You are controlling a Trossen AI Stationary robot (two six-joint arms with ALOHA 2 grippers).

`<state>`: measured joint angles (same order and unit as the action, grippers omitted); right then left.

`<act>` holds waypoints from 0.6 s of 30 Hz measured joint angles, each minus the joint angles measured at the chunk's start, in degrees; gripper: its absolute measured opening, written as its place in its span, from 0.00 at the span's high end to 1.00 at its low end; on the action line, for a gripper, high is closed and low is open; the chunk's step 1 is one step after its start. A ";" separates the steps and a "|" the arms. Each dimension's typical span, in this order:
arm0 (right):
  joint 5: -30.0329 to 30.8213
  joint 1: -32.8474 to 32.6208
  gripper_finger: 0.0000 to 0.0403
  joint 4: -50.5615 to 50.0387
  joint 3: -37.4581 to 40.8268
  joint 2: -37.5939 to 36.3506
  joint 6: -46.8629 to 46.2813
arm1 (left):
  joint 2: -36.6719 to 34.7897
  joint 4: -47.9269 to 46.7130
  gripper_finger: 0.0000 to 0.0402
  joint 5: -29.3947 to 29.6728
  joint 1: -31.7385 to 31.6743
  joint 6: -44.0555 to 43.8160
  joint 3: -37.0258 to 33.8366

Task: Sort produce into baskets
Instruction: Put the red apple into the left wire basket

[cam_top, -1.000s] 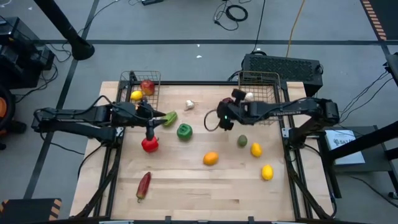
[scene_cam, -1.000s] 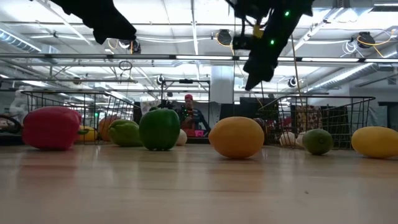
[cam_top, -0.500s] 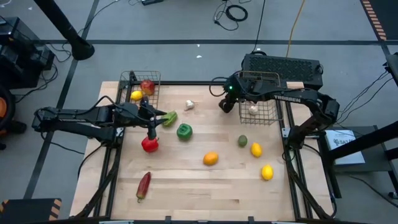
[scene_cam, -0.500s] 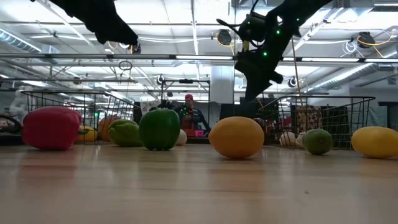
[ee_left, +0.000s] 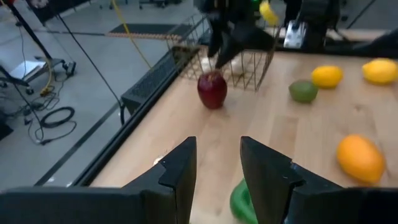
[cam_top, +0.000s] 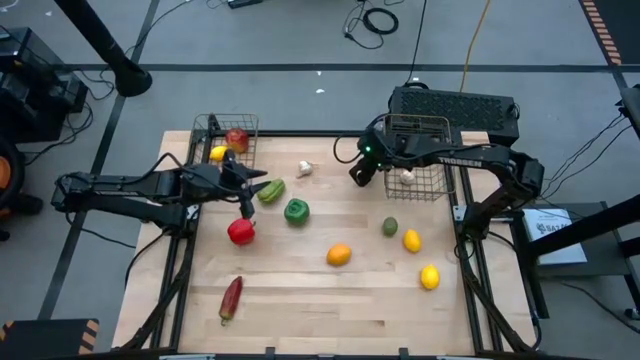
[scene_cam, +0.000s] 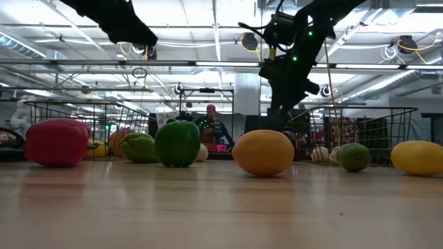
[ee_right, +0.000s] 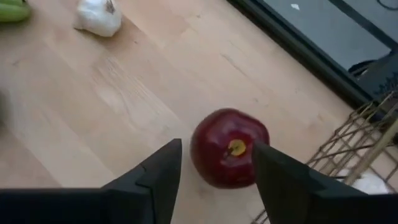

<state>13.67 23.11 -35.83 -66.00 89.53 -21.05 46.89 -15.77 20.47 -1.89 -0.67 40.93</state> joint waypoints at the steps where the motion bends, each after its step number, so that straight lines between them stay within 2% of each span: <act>1: -0.02 0.01 0.55 -0.16 0.00 0.29 -0.37 | 0.00 0.85 0.67 0.00 0.00 -0.02 0.00; 11: 1.83 -0.13 0.65 -0.29 0.00 5.08 -0.40 | 0.00 3.44 0.67 -0.04 0.00 0.07 0.00; 18: 2.86 -0.13 0.74 -0.37 0.00 5.36 -0.53 | 0.00 3.33 0.67 -0.07 0.00 1.18 0.00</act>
<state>16.53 22.98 -36.21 -66.00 94.89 -21.58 46.89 -12.44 20.40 -1.89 0.51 40.93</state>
